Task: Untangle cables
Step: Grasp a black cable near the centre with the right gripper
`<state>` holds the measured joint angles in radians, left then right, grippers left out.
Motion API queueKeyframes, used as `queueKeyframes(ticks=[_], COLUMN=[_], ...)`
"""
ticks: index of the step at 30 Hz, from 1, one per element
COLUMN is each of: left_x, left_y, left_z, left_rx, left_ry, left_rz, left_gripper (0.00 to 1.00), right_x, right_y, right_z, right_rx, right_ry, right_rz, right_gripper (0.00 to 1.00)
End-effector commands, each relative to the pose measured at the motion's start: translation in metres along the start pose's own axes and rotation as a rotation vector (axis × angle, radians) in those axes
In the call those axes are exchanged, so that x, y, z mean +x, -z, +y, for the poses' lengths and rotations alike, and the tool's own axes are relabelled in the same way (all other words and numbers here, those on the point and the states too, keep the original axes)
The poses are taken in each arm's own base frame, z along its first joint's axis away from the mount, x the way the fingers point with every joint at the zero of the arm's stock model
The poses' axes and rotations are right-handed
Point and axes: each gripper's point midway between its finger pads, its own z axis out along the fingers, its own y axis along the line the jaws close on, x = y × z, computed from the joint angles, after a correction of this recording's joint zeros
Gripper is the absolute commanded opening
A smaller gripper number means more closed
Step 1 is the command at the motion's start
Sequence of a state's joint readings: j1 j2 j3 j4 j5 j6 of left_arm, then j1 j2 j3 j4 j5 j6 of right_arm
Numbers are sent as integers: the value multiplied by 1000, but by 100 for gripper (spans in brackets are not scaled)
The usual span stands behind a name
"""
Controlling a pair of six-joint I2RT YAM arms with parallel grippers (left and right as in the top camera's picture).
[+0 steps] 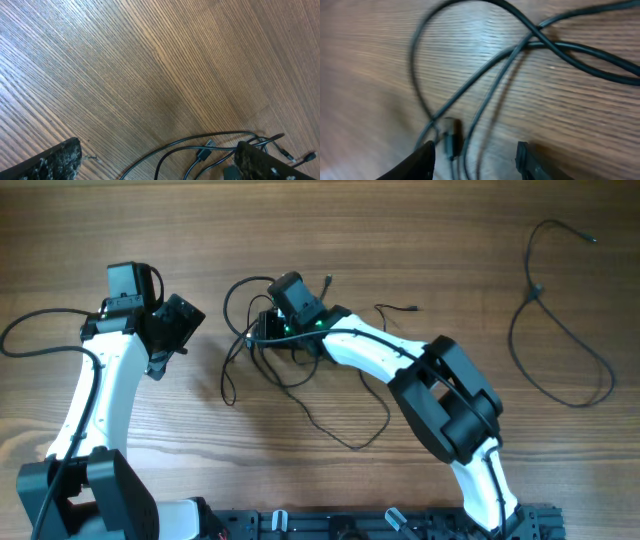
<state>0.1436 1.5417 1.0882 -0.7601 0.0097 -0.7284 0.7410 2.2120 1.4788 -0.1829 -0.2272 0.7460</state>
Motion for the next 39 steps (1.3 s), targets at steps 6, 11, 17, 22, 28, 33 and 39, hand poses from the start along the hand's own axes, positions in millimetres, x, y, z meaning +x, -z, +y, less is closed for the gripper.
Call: queueKeyframes(ticks=[6, 11, 17, 22, 28, 33, 39], left_x=[4, 4, 4, 4, 4, 4, 4], left_y=[-6, -6, -6, -6, -6, -6, -6], left_z=[4, 4, 4, 4, 4, 4, 4], left_rx=[-11, -11, -11, -11, -11, -11, -11], left_ry=[17, 17, 17, 17, 17, 17, 17], left_rz=[21, 21, 21, 21, 21, 21, 21], left_gripper=[100, 100, 100, 100, 100, 100, 100], right_x=[19, 25, 26, 22, 14, 15, 30], right_y=[-30, -39, -39, -18, 51, 104, 118], right_z=[-28, -27, -28, -4, 21, 37, 32], right_rx=[72, 114, 126, 20, -45, -110, -167], right_ry=[-29, 12, 44, 67, 72, 115, 70], right_rz=[33, -2, -8, 51, 119, 164, 281], right_gripper=[38, 34, 6, 4, 4, 4, 4])
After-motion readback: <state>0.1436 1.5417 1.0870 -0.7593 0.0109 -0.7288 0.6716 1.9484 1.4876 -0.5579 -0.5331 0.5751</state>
